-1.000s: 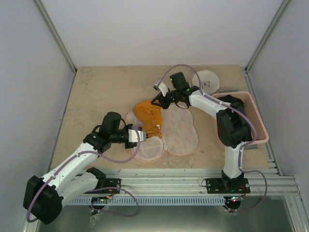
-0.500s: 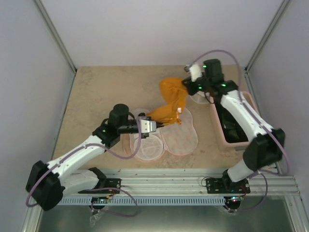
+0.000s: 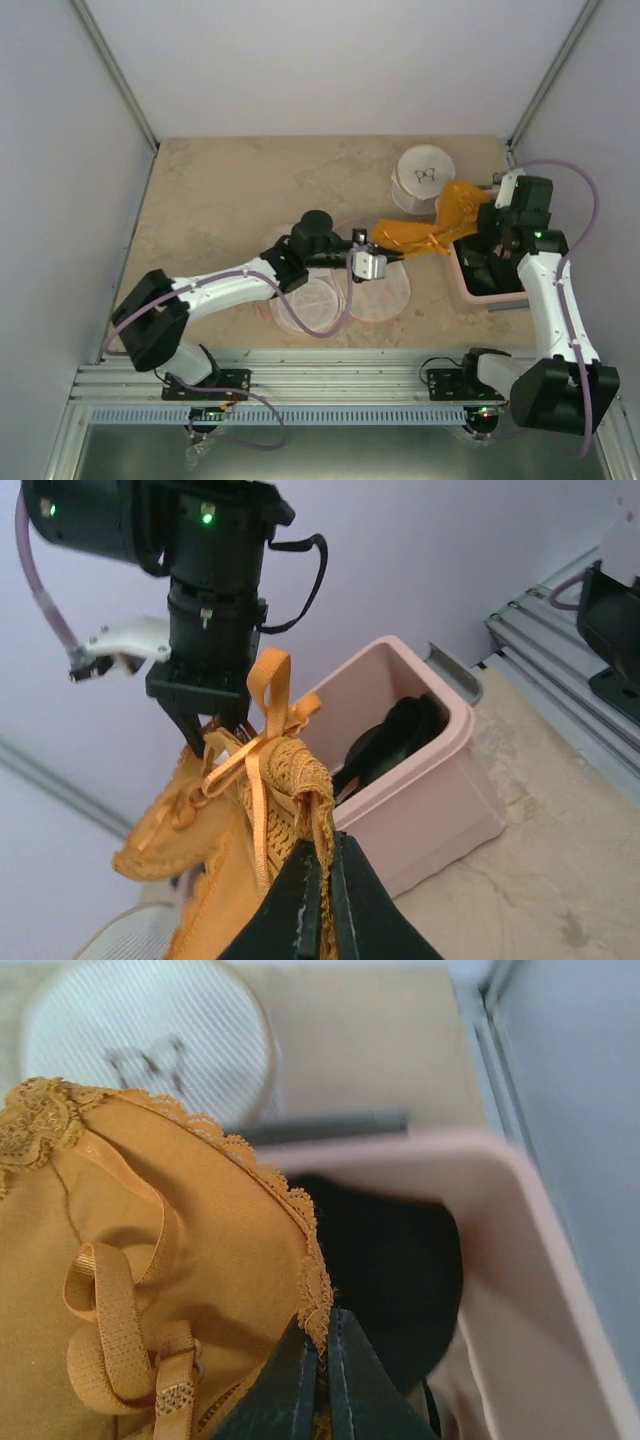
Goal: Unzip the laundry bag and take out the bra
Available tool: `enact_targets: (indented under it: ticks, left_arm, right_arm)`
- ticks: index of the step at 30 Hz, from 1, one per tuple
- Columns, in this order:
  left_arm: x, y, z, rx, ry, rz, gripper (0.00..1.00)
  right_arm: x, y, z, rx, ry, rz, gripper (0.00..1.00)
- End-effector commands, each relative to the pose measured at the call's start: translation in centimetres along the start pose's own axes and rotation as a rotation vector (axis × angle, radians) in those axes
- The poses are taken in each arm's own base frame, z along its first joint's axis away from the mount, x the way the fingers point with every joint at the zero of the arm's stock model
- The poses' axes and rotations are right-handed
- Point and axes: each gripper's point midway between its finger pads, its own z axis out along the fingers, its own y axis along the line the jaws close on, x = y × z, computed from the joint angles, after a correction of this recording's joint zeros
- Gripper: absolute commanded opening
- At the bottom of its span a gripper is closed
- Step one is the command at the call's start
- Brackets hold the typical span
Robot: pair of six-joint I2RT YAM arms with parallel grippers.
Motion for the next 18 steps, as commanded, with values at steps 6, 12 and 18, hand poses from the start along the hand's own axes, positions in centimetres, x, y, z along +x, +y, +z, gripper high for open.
enact_targets:
  ticks: [6, 12, 18]
  left_arm:
    - [-1.4, -1.4, 4.1, 0.029, -0.085, 0.094, 0.00]
    - [-0.9, -1.9, 3.0, 0.012, -0.046, 0.095, 0.00]
    - [0.0, -1.2, 1.3, -0.028, 0.011, 0.105, 0.00]
  right_arm:
    - [8.9, 1.1, 4.6, -0.103, 0.214, 0.159, 0.01]
    - [10.0, 4.3, 4.2, -0.255, 0.208, 0.260, 0.00]
    - [10.7, 7.3, 3.3, -0.381, 0.203, 0.361, 0.00]
